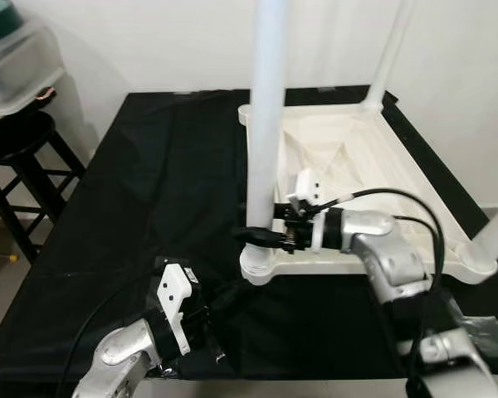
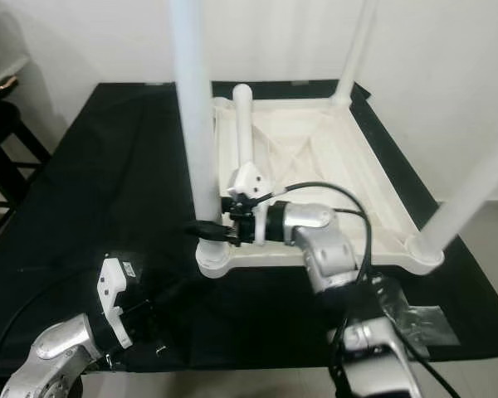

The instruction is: Building children table

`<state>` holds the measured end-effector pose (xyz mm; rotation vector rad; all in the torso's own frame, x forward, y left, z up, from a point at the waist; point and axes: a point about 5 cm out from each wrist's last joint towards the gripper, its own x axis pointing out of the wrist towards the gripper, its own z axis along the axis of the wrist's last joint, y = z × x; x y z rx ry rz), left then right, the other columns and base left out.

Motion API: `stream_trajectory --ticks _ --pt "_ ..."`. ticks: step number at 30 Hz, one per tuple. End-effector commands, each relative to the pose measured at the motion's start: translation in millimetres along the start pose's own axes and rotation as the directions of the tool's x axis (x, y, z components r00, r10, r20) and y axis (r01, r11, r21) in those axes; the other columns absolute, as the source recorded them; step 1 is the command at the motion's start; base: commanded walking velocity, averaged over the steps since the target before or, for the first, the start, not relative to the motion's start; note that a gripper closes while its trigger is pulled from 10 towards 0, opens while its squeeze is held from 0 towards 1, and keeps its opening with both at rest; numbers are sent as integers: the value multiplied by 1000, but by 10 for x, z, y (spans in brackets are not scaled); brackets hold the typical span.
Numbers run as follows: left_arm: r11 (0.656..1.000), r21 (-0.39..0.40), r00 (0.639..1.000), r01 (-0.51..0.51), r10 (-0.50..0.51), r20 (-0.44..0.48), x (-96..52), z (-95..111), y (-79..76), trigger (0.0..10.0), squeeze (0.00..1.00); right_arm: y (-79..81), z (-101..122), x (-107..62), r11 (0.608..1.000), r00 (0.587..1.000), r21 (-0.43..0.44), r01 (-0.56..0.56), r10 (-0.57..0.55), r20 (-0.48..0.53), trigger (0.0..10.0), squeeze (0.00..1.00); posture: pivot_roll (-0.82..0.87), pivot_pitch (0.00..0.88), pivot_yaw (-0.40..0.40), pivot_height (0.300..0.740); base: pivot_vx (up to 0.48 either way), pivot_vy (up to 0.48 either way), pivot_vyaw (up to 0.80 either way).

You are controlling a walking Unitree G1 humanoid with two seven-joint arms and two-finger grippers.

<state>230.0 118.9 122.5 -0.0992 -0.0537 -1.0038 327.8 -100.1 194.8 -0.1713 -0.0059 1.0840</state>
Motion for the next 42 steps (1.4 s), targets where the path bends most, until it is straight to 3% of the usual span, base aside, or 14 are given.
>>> stream_trajectory --ticks 1,2,5,13,14,15,17,18,23,24,27,28,33,42 --pt "1000 -10 1000 -4 4 -14 -43 -11 14 10000 0 16 -378 -76 925 926 104 366 -352 -135 0 0 -15 168 6 740 0 0 0" --pt "1000 -11 1000 -5 5 -14 -47 -4 32 10000 0 208 -545 -96 858 864 138 495 -469 -180 0 0 -20 173 19 740 0 0 0" --pt "1000 -12 1000 -4 4 -16 -47 -6 55 10000 0 331 -601 -96 827 823 90 554 -529 -206 0 0 -36 154 34 740 0 0 0" --pt "1000 -6 1000 -13 13 -27 -15 -31 130 10000 0 323 -668 17 859 847 81 505 -475 -237 0 0 -28 122 28 740 0 0 0" --pt "1000 -4 999 -24 24 -23 -15 -30 140 10000 0 311 -657 16 856 849 103 507 -475 -231 10000 0 -28 120 28 740 0 0 0" --pt "1000 -4 999 -24 24 -23 -15 -30 140 10000 0 311 -657 16 856 849 103 507 -475 -231 10000 0 -28 120 28 740 0 0 0" --pt "1000 -2 999 -29 29 -21 -12 -31 144 10000 0 301 -623 14 860 869 164 484 -451 -204 10000 157 -27 116 27 740 0 0 0" --pt "999 -2 999 -32 32 -20 -9 -32 146 10000 0 307 -591 11 855 877 205 477 -444 -186 10000 1000 -25 115 27 740 0 0 0" --pt "1000 -14 1000 -14 13 -28 4 -44 129 10000 0 306 -171 0 970 982 157 184 -187 4 10000 1000 -23 109 30 740 0 0 0" --pt "1000 -15 1000 -11 11 -28 8 -48 125 10000 0 263 -82 -37 989 994 109 104 -107 26 10000 329 -21 108 30 740 0 0 0" --pt "1000 -15 1000 -11 10 -27 11 -50 123 10000 0 227 -39 -66 994 997 82 66 -68 31 10000 329 -21 108 30 740 0 0 0" --pt "1000 -16 1000 -10 10 -26 14 -51 120 10000 0 146 1 -103 999 999 38 33 -34 21 10000 0 -17 106 25 740 0 0 0" --pt "1000 -15 1000 -13 13 -24 18 -57 102 10000 0 -186 61 -211 998 997 -32 -54 52 -65 10000 0 -3 104 15 740 0 0 0" --pt "1000 -18 1000 -12 12 -23 5 -64 73 10000 0 -314 73 -224 990 990 47 -135 136 -29 10000 0 4 107 16 740 0 0 0"
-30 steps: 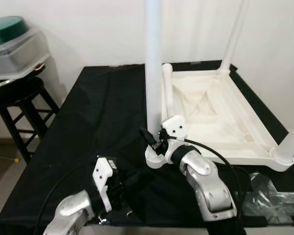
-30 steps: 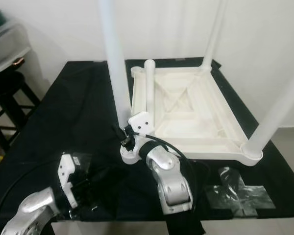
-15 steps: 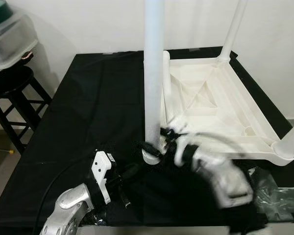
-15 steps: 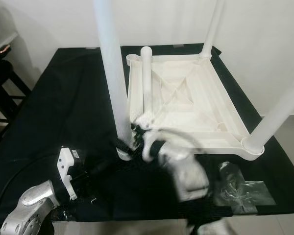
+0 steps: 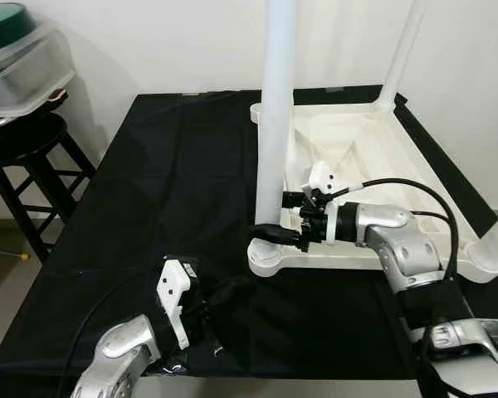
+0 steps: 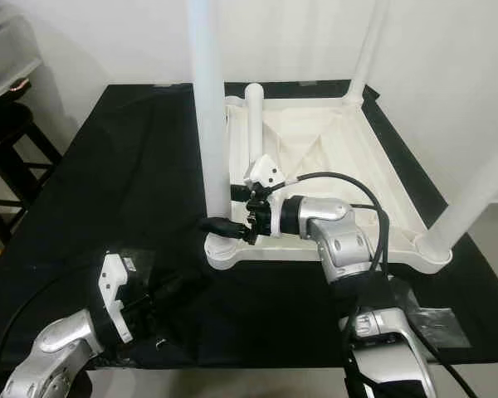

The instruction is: Building children table

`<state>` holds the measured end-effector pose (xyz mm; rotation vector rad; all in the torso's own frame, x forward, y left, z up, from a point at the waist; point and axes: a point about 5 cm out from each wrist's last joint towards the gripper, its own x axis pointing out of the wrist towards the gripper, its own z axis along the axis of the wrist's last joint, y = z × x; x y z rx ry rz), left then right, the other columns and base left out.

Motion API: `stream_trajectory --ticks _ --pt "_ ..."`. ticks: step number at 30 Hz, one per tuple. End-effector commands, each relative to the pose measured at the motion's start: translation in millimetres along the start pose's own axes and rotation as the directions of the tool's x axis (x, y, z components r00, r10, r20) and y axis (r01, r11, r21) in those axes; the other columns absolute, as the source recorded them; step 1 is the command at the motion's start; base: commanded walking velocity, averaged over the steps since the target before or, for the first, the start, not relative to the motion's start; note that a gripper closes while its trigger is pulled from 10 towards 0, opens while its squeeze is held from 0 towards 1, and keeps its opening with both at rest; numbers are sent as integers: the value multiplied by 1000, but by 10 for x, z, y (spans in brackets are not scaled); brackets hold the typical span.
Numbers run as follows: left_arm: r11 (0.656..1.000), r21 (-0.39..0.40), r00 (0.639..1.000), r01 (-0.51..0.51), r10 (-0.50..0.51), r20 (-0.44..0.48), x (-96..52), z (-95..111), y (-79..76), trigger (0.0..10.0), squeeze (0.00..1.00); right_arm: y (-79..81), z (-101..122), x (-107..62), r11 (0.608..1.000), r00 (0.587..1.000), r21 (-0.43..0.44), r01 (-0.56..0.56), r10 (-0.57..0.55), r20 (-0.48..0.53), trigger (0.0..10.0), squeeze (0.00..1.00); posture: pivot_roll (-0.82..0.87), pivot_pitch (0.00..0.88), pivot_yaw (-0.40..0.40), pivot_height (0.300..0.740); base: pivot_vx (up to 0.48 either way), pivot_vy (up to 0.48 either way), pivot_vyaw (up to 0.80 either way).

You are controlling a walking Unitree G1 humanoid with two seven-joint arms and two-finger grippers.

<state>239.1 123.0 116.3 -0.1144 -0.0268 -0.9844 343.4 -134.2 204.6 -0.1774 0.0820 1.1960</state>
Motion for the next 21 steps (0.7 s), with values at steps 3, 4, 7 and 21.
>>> stream_trajectory --ticks 3,4,7,21 --pt "1000 4 1000 11 -11 -10 -10 -10 -41 10000 0 54 0 8 997 996 40 -70 68 53 0 0 9 110 20 740 0 0 0" --pt "1000 4 1000 11 -11 -10 -10 -10 -41 10000 0 54 0 8 997 996 40 -70 68 53 0 0 9 110 20 740 0 0 0" --pt "1000 2 1000 13 -13 -10 -13 -8 -47 10000 0 73 -35 -15 998 997 42 -46 43 57 0 0 6 115 19 740 0 0 0" --pt "1000 -2 1000 14 -14 -8 -42 23 -6 10000 0 583 -770 116 743 774 222 632 -621 -123 0 0 -28 147 40 740 0 0 0"
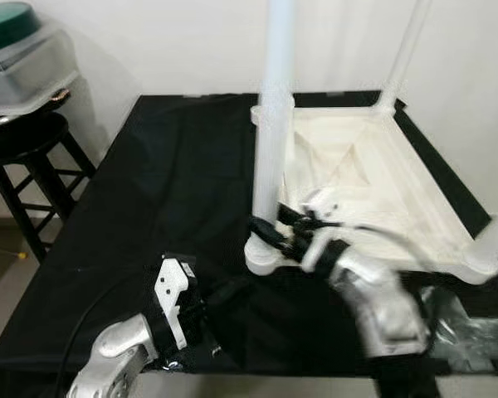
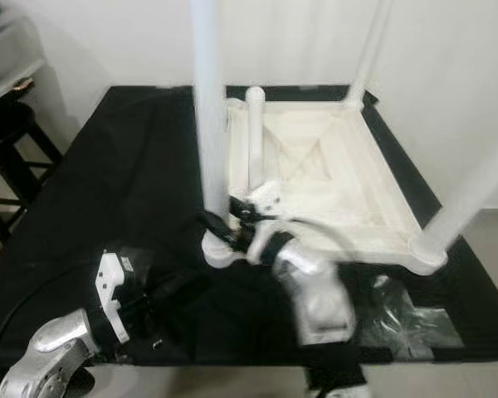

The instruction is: Building children table

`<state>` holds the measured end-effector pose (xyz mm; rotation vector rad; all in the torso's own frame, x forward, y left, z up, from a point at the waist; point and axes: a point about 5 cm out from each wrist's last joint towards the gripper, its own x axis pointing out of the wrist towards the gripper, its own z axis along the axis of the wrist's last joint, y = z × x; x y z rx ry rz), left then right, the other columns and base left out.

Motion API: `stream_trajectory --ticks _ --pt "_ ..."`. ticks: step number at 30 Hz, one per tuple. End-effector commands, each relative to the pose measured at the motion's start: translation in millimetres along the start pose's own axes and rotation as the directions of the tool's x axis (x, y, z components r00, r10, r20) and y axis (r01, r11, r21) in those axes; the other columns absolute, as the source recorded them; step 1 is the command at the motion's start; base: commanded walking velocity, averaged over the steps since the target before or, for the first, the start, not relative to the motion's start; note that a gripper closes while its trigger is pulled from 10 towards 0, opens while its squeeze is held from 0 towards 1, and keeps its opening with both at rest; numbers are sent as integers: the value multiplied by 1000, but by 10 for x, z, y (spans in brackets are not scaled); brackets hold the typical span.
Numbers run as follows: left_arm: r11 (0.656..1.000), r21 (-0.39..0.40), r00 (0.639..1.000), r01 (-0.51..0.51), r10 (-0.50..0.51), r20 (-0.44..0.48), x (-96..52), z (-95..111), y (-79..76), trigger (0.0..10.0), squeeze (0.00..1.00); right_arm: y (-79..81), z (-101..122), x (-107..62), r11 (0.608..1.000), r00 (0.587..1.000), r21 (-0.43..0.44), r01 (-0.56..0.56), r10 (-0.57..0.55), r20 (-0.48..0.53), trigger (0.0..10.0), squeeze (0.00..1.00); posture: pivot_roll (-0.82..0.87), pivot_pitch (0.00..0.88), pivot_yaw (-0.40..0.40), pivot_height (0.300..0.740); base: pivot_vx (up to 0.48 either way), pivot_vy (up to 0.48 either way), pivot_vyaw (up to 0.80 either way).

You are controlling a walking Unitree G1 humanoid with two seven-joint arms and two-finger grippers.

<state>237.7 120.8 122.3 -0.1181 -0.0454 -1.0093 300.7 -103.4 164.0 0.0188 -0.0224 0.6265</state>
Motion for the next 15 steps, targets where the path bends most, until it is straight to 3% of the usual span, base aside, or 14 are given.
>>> stream_trajectory --ticks 1,5,8,9,10,12,13,14,15 --pt "1000 -8 1000 -11 11 -25 -62 -30 31 10000 0 98 -490 -149 988 962 -63 140 -151 -226 0 0 -26 148 42 740 0 0 0" --pt "1000 -6 999 -4 4 -38 -58 -41 76 10000 0 -89 -465 -79 980 958 22 197 -188 -218 0 0 -26 130 47 740 0 0 0" --pt "1000 -2 999 -2 2 -42 -57 -43 86 10000 0 -94 -443 -52 982 960 19 190 -181 -213 0 0 -35 121 53 740 0 0 0" --pt "1000 0 999 -10 10 -39 -58 -41 93 10000 0 -78 -415 -47 983 961 -3 186 -183 -206 431 0 -29 124 52 740 0 0 0" --pt "1000 3 999 -18 18 -37 -60 -39 98 10000 0 -79 -395 -48 983 963 7 185 -180 -203 10000 0 -28 123 52 740 0 0 0" --pt "1000 3 999 -18 18 -37 -60 -39 98 10000 0 -79 -395 -48 983 963 7 185 -180 -203 10000 0 -28 123 52 740 0 0 0" --pt "1000 4 999 -22 22 -35 -56 -38 97 10000 0 -71 -366 -51 985 968 54 165 -151 -202 10000 667 -24 116 54 740 0 0 0" --pt "1000 5 999 -23 23 -35 -51 -39 96 10000 0 -30 -309 -31 992 981 100 71 -51 -186 10000 1000 -25 114 56 740 0 0 0" --pt "1000 5 999 -23 23 -35 -51 -39 96 10000 0 -30 -309 -31 992 981 100 71 -51 -186 10000 1000 -25 114 56 740 0 0 0"
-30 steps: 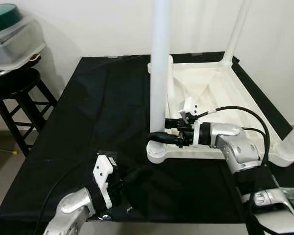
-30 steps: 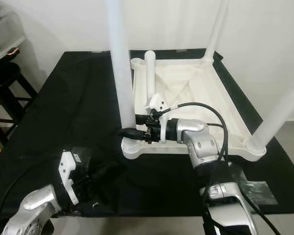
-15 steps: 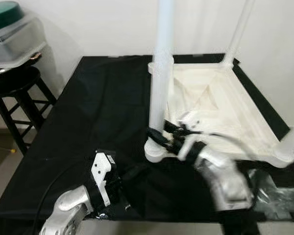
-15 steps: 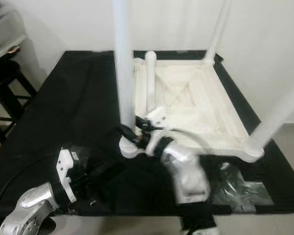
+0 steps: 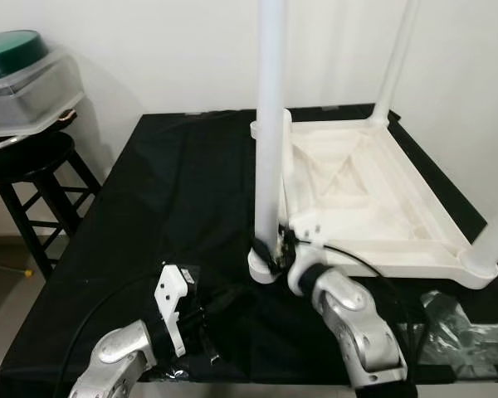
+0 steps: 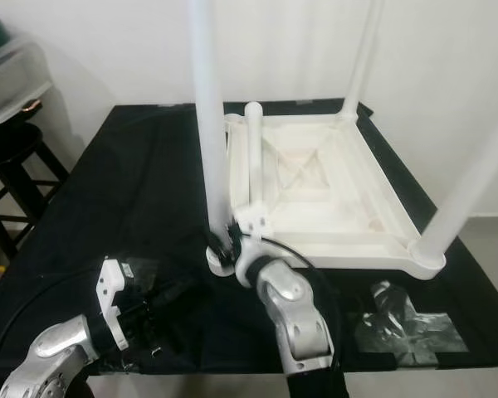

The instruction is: Building children table

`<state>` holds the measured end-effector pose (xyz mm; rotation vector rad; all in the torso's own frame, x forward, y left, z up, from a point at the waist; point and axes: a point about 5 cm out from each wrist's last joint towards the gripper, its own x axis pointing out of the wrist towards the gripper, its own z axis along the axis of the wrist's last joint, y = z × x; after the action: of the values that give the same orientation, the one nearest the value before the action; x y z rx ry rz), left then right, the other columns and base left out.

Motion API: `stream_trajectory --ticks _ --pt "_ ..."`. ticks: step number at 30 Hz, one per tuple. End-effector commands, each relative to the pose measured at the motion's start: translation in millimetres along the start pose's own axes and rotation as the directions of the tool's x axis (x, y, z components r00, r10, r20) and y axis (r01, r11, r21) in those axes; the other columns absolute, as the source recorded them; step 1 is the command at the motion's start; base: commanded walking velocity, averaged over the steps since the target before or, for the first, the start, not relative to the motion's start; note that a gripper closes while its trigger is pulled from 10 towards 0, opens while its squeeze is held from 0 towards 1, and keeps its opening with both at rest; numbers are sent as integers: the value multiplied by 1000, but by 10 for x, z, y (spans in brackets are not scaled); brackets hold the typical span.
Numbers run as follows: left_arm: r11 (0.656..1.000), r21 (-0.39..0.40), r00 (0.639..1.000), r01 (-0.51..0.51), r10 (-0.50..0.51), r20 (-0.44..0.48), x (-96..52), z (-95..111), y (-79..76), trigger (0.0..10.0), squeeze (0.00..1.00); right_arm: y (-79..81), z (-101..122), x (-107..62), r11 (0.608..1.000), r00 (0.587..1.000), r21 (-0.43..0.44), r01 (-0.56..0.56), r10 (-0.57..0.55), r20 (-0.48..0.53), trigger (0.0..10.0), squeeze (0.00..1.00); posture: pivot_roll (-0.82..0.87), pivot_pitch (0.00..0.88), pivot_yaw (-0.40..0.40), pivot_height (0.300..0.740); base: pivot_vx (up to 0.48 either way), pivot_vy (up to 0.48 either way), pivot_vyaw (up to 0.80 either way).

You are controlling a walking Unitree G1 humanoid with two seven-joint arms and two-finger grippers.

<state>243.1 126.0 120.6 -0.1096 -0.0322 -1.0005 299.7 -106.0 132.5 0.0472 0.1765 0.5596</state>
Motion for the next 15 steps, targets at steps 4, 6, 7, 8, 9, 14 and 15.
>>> stream_trajectory --ticks 4,6,7,8,9,14,15 --pt "1000 2 1000 -8 8 -22 -17 -36 13 10000 0 55 226 -10 972 973 -51 -230 232 24 10000 1000 -21 111 50 740 0 0 0" --pt "1000 2 1000 -7 7 -20 -8 -38 7 10000 0 -31 427 -36 904 919 -178 -389 395 0 10000 0 -19 110 46 740 0 0 0" --pt "1000 2 1000 -7 7 -19 -6 -38 6 10000 0 -74 495 -42 874 898 -221 -432 440 -16 10000 0 -19 111 46 740 0 0 0" --pt "1000 2 1000 -7 7 -19 -6 -38 6 10000 0 -74 495 -42 874 898 -221 -432 440 -16 10000 0 -19 111 46 740 0 0 0" --pt "1000 2 1000 -8 8 -18 -5 -38 5 10000 0 -99 531 -44 859 888 -241 -452 460 -24 10000 0 -19 111 46 740 0 0 0" --pt "1000 2 1000 -10 10 -15 0 -41 1 10000 0 -200 650 11 777 811 -242 -581 579 -88 10000 0 -14 110 48 740 0 0 0" --pt "1000 3 1000 -10 10 -15 1 -41 -2 10000 0 -231 668 30 745 777 -231 -626 619 -111 10000 0 -9 111 49 740 0 0 0"
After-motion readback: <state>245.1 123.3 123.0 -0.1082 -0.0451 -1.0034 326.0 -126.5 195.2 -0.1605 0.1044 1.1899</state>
